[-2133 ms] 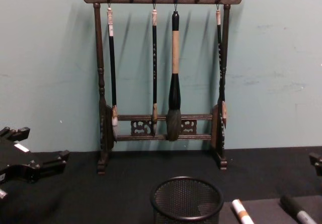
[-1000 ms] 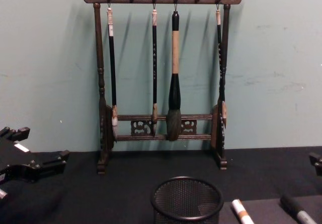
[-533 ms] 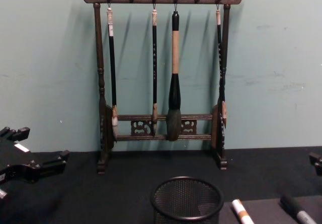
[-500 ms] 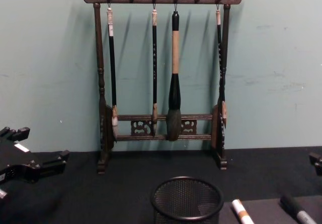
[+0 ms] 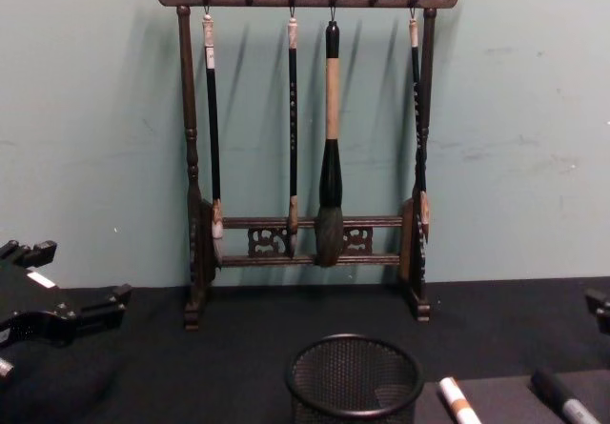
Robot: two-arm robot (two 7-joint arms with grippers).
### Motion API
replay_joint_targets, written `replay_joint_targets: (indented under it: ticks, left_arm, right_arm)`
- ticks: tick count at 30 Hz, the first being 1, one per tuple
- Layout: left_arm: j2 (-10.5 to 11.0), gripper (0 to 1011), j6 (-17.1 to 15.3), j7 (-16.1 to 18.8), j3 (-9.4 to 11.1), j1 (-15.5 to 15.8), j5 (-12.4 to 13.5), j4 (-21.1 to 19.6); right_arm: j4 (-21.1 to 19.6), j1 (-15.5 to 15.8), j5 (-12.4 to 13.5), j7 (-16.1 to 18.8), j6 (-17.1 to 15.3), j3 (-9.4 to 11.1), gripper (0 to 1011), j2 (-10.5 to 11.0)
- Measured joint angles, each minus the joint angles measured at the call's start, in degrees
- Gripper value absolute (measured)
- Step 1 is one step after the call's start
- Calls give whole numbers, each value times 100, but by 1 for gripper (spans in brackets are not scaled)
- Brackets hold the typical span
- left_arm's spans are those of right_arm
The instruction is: Pick up the water-based marker from the table and place it into the pen holder.
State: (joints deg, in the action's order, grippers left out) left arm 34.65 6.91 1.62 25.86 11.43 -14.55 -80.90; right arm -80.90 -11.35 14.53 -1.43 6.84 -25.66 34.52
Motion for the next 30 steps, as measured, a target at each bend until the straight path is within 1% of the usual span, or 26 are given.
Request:
replay_joint_targets:
  ticks: [3,6,7,8,10,12,13,14,15,17,18,19,20,23,24,26,30]
  left_arm:
    - [0,1001,0,0,0,0,0,0]
    - [0,1001,0,0,0,0,0,0]
    - [0,1001,0,0,0,0,0,0]
    - [0,1001,0,0,0,0,0,0]
    - [0,1001,0,0,0,0,0,0]
    - [0,1001,0,0,0,0,0,0]
    - [0,1001,0,0,0,0,0,0]
    - [0,1001,0,0,0,0,0,0]
    - [0,1001,0,0,0,0,0,0]
    - [0,1001,0,0,0,0,0,0]
    - [0,1001,0,0,0,0,0,0]
    - [0,1001,0,0,0,0,0,0]
    - [0,1001,0,0,0,0,0,0]
    - [0,1001,0,0,0,0,0,0]
    - [0,1001,0,0,0,0,0,0]
    - [0,1001,0,0,0,0,0,0]
    - [0,1001,0,0,0,0,0,0]
  right_arm:
    - [-25,18,49,112,-44,61,1000,-25]
    - [-91,44,210,281,-156,158,1000,-58]
    - [-91,44,210,281,-156,158,1000,-58]
    - [-127,55,292,364,-229,198,1000,-70]
    - [-168,68,379,448,-310,238,1000,-80]
    - [-223,76,531,581,-469,308,1002,-97]
    - [-262,79,650,677,-595,359,1002,-113]
    - [-262,79,650,677,-595,359,1002,-113]
    - [-294,79,777,769,-745,408,1000,-134]
    - [-325,78,893,846,-902,455,1000,-153]
    - [-360,71,991,905,-1077,500,1000,-176]
    - [-374,64,1034,931,-1163,517,1000,-188]
    - [-401,47,1103,976,-1329,546,1000,-212]
    - [-437,22,1162,1028,-1515,571,1000,-243]
    - [-459,2,1189,1061,-1642,581,1000,-271]
    - [-476,-16,1200,1083,-1742,583,1000,-292]
    - [-521,-78,1199,1162,-2067,560,1000,-348]
